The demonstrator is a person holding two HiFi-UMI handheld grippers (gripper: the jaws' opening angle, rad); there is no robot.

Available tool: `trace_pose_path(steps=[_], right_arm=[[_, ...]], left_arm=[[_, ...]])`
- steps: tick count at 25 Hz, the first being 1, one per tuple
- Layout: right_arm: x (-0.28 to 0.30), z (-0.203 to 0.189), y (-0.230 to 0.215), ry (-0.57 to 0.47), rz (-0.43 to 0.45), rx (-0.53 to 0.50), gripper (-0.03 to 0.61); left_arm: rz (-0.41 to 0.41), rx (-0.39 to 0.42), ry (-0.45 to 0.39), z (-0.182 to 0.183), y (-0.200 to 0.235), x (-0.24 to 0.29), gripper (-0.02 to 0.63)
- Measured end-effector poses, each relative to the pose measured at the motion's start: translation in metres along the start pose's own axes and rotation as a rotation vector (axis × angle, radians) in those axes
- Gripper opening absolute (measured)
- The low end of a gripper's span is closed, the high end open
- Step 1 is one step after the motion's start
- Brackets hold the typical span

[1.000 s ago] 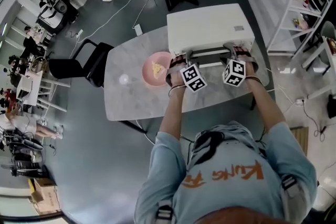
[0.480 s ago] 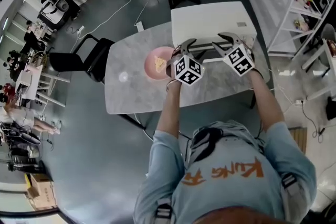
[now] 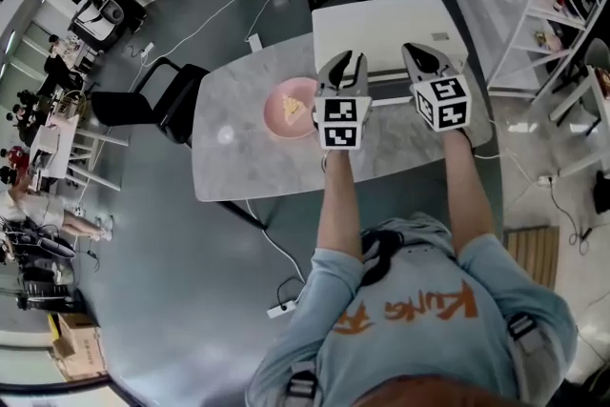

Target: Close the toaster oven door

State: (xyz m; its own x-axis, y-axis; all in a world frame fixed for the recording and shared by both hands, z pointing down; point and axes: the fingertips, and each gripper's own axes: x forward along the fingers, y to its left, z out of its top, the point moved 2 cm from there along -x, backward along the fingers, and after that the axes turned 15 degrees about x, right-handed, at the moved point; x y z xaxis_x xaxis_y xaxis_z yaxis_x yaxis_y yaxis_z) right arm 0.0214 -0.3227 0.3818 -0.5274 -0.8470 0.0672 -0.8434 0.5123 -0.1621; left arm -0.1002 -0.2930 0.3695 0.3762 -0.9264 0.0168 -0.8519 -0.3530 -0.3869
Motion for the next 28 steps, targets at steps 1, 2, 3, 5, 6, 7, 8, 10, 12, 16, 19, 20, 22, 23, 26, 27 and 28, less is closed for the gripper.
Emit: trace_pose_path(steps=[1, 2, 3, 5, 6, 7, 8, 10, 12, 16, 19, 20, 22, 23, 26, 27, 28], right_arm=[[-0.005, 0.003, -0.004, -0.027, -0.022, 0.037, -0.003], [-0.01, 0.004, -0.007, -0.049, -0.041, 0.068, -0.003], [-0.015, 0.004, -0.01, -0.065, -0.056, 0.087, -0.003], [-0.023, 0.004, -0.013, -0.086, -0.076, 0.09, -0.003], [-0.026, 0.003, -0.014, -0.094, -0.083, 0.081, -0.005], [-0.029, 0.001, -0.015, -0.097, -0.089, 0.07, -0.005], [-0.031, -0.002, -0.016, -0.095, -0.096, 0.058, -0.005], [-0.034, -0.009, -0.014, -0.078, -0.105, 0.03, -0.003], [-0.035, -0.017, -0.011, -0.059, -0.096, 0.02, -0.004], [-0.039, -0.022, -0.012, -0.045, -0.073, 0.005, -0.005], [-0.044, -0.026, -0.012, -0.038, -0.058, -0.013, -0.003], [-0.045, -0.027, -0.011, -0.037, -0.054, -0.018, -0.003], [-0.046, -0.026, -0.006, -0.033, -0.05, -0.026, -0.003], [-0.047, -0.026, -0.004, -0.03, -0.051, -0.031, -0.003], [-0.05, -0.026, -0.003, -0.019, -0.058, -0.037, -0.003], [-0.051, -0.027, -0.003, -0.018, -0.059, -0.034, -0.003], [-0.052, -0.027, -0.003, -0.017, -0.058, -0.033, -0.003]], left_arm=[[0.048, -0.069, -0.014, 0.001, 0.002, -0.007, 0.01], [0.087, -0.126, -0.02, -0.002, 0.002, -0.014, 0.003], [0.118, -0.166, -0.017, -0.007, 0.0, -0.02, 0.003], [0.157, -0.195, -0.004, -0.015, -0.005, -0.028, 0.003], [0.161, -0.204, -0.003, -0.017, -0.006, -0.03, 0.003], [0.158, -0.223, -0.009, -0.019, -0.008, -0.032, 0.002], [0.149, -0.25, -0.019, -0.02, -0.009, -0.034, 0.002], [0.128, -0.27, -0.03, -0.022, -0.01, -0.038, 0.002], [0.126, -0.213, -0.008, -0.025, -0.013, -0.041, 0.002], [0.143, -0.11, 0.015, -0.021, -0.025, -0.039, 0.002], [0.143, -0.096, 0.02, -0.024, -0.036, -0.037, 0.002], [0.142, -0.095, 0.021, -0.025, -0.037, -0.038, 0.002], [0.14, -0.093, 0.021, -0.025, -0.035, -0.041, 0.002], [0.14, -0.094, 0.021, -0.025, -0.034, -0.043, 0.002], [0.136, -0.099, 0.028, -0.028, -0.035, -0.047, 0.002], [0.135, -0.099, 0.033, -0.029, -0.035, -0.048, 0.002], [0.135, -0.098, 0.038, -0.031, -0.035, -0.049, 0.002]])
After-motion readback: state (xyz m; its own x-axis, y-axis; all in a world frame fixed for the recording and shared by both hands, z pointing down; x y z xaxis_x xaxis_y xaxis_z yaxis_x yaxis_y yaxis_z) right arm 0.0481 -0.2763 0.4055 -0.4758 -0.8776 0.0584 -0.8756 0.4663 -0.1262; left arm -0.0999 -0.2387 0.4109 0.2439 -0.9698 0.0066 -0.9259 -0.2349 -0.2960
